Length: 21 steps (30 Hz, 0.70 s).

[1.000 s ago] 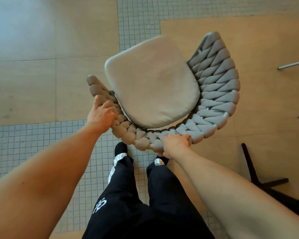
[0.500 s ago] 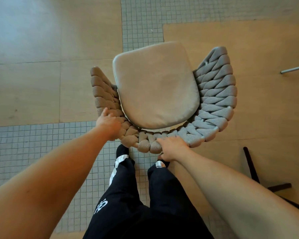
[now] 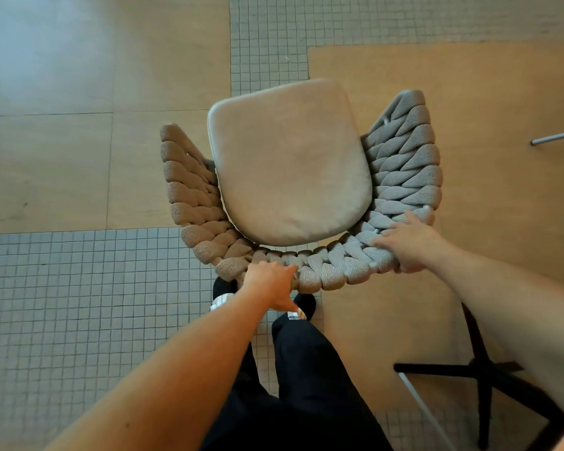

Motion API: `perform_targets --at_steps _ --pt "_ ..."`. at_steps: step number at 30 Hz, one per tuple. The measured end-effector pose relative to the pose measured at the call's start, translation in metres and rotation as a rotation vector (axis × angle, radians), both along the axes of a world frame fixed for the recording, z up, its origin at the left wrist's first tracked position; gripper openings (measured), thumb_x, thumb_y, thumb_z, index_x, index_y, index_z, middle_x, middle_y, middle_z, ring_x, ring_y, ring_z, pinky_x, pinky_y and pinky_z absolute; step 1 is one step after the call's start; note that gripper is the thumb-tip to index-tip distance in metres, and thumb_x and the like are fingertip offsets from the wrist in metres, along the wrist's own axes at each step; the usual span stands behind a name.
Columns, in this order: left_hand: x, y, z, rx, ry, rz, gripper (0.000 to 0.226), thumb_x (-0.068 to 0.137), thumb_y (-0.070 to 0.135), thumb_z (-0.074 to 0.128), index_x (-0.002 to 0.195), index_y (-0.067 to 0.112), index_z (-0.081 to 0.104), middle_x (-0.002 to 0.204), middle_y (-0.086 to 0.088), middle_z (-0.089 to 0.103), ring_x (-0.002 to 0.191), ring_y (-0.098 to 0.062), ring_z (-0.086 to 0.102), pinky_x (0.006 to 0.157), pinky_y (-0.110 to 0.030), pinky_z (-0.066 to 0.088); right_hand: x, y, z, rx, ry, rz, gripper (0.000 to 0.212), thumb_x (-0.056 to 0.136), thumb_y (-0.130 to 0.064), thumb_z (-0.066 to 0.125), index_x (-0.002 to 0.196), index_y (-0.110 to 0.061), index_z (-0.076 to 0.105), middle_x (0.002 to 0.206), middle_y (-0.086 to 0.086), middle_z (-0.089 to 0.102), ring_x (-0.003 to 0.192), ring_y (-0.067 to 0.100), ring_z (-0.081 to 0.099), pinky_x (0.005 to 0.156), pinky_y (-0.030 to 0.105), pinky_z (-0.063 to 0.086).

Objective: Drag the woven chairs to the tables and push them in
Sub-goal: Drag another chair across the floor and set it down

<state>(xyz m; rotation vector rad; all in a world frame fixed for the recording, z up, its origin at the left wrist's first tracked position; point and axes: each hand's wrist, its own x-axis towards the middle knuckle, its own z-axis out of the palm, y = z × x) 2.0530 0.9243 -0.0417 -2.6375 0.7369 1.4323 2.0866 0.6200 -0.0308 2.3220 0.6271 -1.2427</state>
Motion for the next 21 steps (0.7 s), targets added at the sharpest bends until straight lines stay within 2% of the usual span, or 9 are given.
perform_targets --at_steps 3,6,9,11,14,18,21 --pt "-0.005 -0.015 -0.003 -0.029 -0.024 0.043 0.092 0.077 0.067 0.071 0.152 0.033 0.031 0.136 -0.005 0.057 0.123 -0.032 0.056 0.103 -0.055 0.041 0.017 -0.019 0.004 -0.093 -0.042 0.067 0.083 0.079 -0.070 0.068 0.147 -0.033 0.037 0.146 -0.002 0.050 0.140 0.024 0.038 0.119 0.051 0.020" --pt "-0.014 -0.034 -0.005 -0.072 -0.052 0.097 0.078 0.082 0.055 0.073 0.147 0.031 0.037 0.130 -0.005 0.060 0.117 -0.033 0.058 0.097 -0.052 0.044 0.026 -0.026 0.003 -0.136 -0.035 0.100 0.094 0.076 -0.077 0.067 0.151 -0.033 0.032 0.148 0.001 0.048 0.140 0.025 0.039 0.118 0.045 0.020" --pt "-0.017 -0.045 -0.006 -0.099 -0.142 0.126 0.049 0.090 0.030 0.067 0.135 0.026 0.049 0.118 -0.005 0.064 0.107 -0.033 0.063 0.082 -0.045 0.049 0.025 -0.028 0.000 -0.134 -0.041 0.096 0.092 0.077 -0.080 0.063 0.149 -0.031 0.034 0.145 0.001 0.051 0.135 0.024 0.046 0.119 0.047 0.018" --pt "-0.016 -0.043 -0.006 -0.129 -0.164 0.114 0.040 0.089 0.021 0.063 0.128 0.024 0.054 0.112 -0.004 0.065 0.102 -0.032 0.064 0.077 -0.042 0.049 0.022 -0.027 0.000 -0.120 -0.055 0.090 0.085 0.078 -0.081 0.058 0.144 -0.031 0.038 0.140 0.001 0.054 0.132 0.023 0.047 0.118 0.045 0.020" --pt "-0.016 -0.037 -0.002 -0.138 -0.168 0.079 0.037 0.089 0.018 0.063 0.125 0.024 0.055 0.112 -0.004 0.064 0.101 -0.031 0.064 0.078 -0.042 0.049 0.015 -0.025 0.000 -0.079 -0.082 0.060 0.075 0.081 -0.078 0.054 0.138 -0.030 0.045 0.133 0.001 0.057 0.126 0.023 0.048 0.114 0.042 0.025" --pt "-0.014 -0.016 0.002 -0.136 -0.186 0.026 0.030 0.092 0.018 0.060 0.120 0.026 0.055 0.110 -0.003 0.064 0.099 -0.029 0.064 0.073 -0.039 0.046 0.000 -0.006 0.004 -0.067 -0.078 0.008 0.068 0.086 -0.074 0.053 0.135 -0.027 0.047 0.131 0.004 0.058 0.125 0.025 0.048 0.115 0.044 0.023" --pt "-0.006 0.009 0.004 -0.116 -0.187 -0.027 0.035 0.095 0.019 0.057 0.128 0.031 0.054 0.112 -0.002 0.064 0.099 -0.026 0.062 0.072 -0.037 0.040 -0.017 0.017 0.008 -0.047 -0.076 -0.052 0.065 0.088 -0.071 0.053 0.133 -0.024 0.048 0.130 0.007 0.059 0.125 0.028 0.048 0.115 0.047 0.023"
